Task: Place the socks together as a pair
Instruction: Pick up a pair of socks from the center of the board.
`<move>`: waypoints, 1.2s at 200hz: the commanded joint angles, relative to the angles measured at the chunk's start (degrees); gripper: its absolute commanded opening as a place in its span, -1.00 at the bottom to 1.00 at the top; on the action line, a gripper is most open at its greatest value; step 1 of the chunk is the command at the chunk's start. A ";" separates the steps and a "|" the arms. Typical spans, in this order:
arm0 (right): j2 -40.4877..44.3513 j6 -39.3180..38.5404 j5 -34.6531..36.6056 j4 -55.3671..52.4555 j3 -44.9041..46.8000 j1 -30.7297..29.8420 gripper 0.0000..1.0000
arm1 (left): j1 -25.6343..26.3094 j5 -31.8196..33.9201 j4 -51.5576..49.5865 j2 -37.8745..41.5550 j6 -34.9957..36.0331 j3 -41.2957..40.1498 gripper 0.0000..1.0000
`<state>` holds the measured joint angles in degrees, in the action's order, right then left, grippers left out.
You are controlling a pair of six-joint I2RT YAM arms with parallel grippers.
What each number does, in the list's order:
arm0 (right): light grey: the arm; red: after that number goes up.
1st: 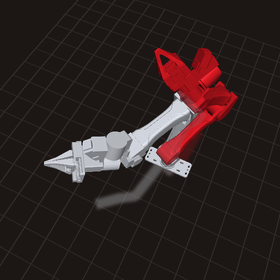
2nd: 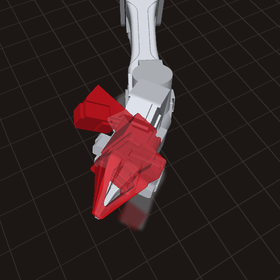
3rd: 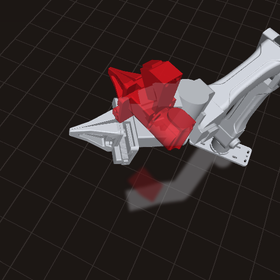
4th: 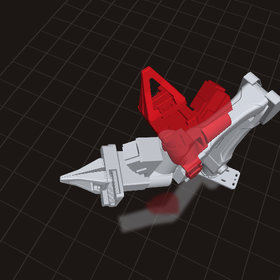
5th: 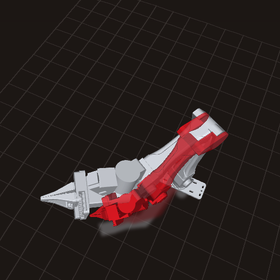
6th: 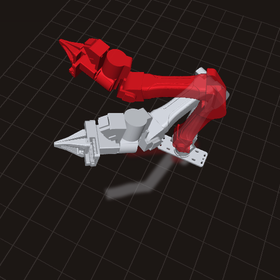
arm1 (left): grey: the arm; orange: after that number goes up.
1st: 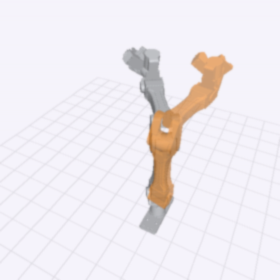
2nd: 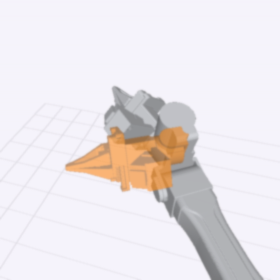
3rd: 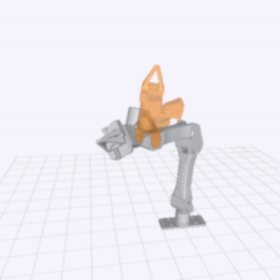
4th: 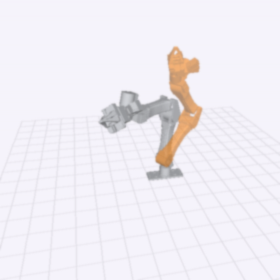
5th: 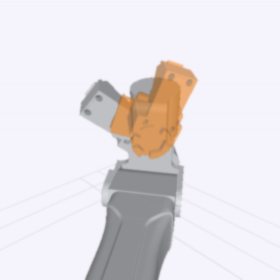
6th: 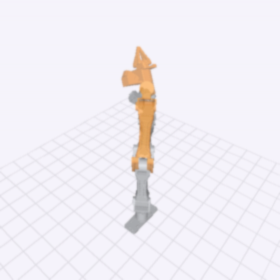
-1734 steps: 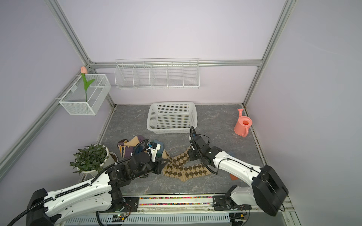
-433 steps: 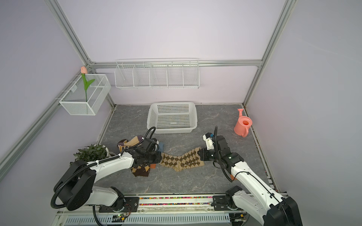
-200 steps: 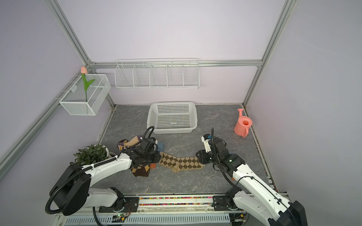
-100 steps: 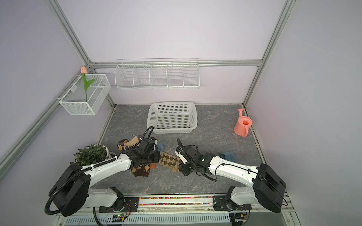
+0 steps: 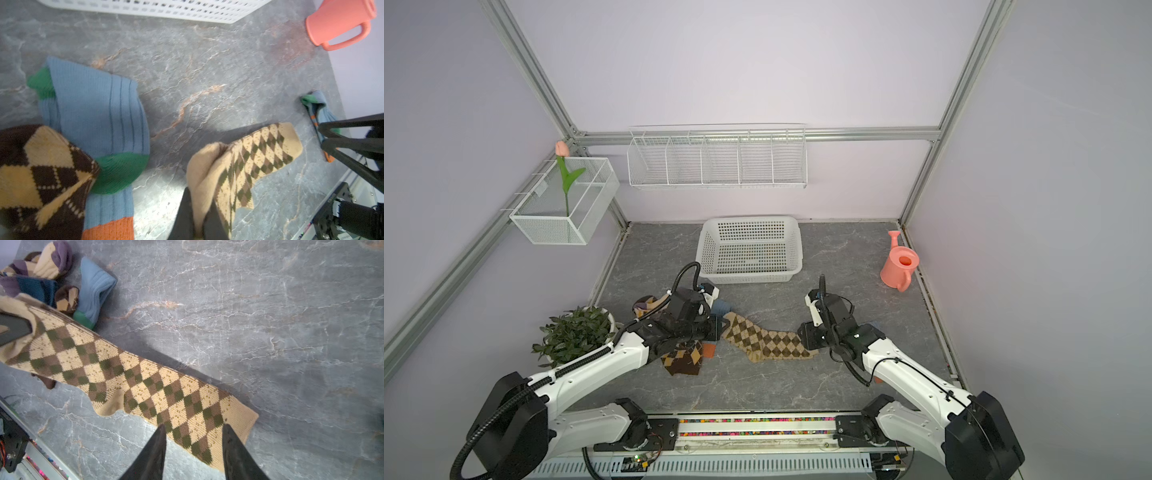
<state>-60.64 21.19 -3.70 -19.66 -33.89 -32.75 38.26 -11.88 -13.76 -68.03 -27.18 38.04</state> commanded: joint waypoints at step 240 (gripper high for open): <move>-28.63 4.02 -4.81 11.68 -3.44 -1.47 -0.01 | -0.12 1.75 0.04 1.24 5.48 3.00 -1.00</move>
<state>-86.65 26.02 -15.84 -0.03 -35.77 -31.97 38.26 -10.59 -14.39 -67.72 -21.80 41.82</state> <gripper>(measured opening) 0.517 0.070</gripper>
